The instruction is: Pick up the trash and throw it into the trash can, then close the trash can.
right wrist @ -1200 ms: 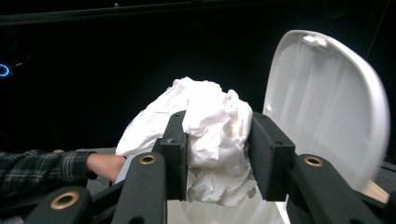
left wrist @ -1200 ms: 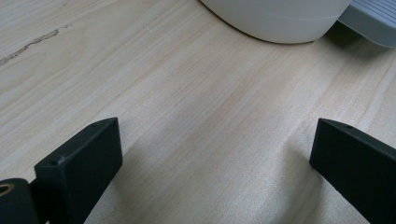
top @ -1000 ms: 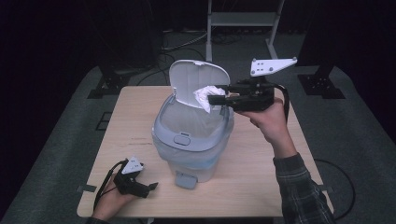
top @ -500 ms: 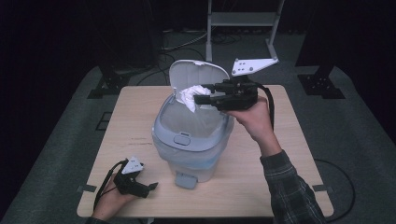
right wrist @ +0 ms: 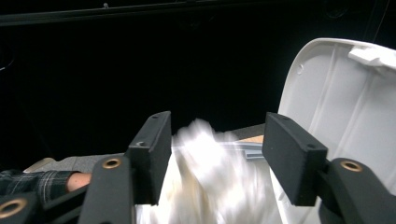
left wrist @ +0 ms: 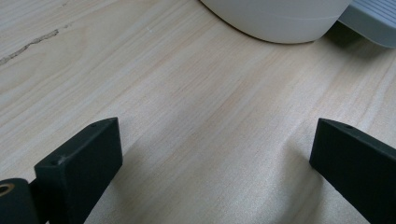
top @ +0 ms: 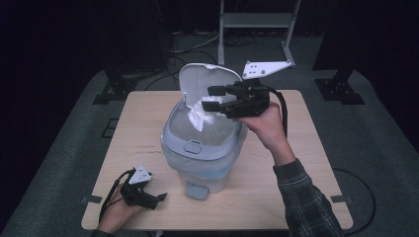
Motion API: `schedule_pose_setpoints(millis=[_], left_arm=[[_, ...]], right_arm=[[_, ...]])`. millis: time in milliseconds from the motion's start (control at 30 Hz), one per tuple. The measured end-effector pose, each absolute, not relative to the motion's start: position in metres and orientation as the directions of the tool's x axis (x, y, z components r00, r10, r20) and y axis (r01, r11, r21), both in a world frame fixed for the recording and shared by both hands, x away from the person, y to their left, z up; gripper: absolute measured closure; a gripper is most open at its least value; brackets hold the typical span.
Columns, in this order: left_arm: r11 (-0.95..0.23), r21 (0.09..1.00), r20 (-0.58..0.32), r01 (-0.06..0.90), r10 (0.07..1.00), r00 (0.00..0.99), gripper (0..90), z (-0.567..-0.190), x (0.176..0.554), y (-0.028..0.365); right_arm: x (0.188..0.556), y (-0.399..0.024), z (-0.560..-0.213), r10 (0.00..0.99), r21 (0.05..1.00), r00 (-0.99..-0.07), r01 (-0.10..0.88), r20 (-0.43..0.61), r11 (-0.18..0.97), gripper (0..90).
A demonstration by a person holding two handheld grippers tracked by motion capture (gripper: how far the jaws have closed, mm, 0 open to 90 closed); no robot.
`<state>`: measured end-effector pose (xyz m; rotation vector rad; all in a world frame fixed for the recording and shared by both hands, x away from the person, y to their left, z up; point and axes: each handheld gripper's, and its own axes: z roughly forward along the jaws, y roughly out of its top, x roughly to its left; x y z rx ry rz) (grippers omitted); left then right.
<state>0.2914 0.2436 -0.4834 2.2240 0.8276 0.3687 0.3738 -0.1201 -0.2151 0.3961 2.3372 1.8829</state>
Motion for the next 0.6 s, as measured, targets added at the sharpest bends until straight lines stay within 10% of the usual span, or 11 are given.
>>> schedule_pose_setpoints(millis=[600], left_arm=[[-0.532,0.717,0.016,0.451,0.659,0.752,1.4,-0.483,0.291,0.244]], right_arm=[[0.361,-0.155,-0.218,0.298,0.972,-0.953,0.115,0.05,0.205,55.9]])
